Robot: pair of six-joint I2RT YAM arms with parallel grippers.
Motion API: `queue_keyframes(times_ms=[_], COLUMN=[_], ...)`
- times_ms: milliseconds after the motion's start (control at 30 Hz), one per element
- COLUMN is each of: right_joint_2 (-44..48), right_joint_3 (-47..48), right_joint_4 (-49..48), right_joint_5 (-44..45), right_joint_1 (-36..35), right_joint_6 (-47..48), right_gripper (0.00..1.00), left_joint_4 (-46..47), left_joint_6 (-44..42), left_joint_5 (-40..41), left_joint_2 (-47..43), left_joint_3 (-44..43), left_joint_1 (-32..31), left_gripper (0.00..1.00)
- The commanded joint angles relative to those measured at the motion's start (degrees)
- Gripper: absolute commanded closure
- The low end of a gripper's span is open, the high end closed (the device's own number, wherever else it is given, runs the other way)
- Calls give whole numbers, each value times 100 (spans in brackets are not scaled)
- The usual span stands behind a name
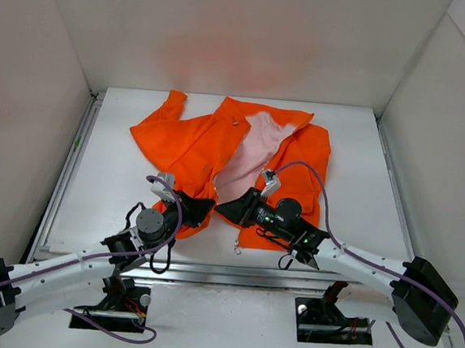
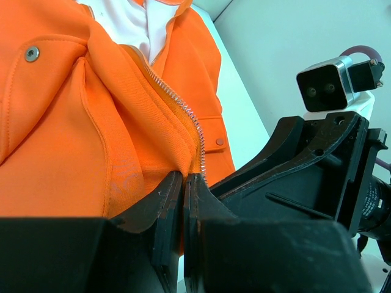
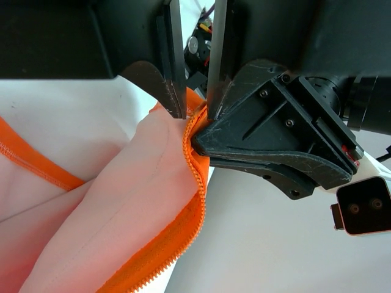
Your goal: Zip up the jacket
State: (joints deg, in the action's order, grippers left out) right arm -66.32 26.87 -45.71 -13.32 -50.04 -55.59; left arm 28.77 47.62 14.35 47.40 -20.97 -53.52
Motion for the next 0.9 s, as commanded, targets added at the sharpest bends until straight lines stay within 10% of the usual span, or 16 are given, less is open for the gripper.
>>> queue_keyframes(times_ms=[0,433,633,867], right_joint_2=[-21,-170,23,234], right_joint_3=[195,205,186,406], right_joint_4=[-623,-851,-825,-220], right_joint_5=[172,198,155,-12], right_joint_1=[-58,-50,-58,-67], right_joint_6=[31,66,294,488], right_gripper=[79,100,100,100], left_joint_4=[480,357,-90,-399], left_joint_6=[134,178,380,441], left_joint_5=[-143,-266,-353,-459], left_joint_2=[-99,-266,-600,-986], left_joint_3=[-127,-144,-100,-39], left_joint_1=[25,25,25,140], left_gripper=[100,100,71,66])
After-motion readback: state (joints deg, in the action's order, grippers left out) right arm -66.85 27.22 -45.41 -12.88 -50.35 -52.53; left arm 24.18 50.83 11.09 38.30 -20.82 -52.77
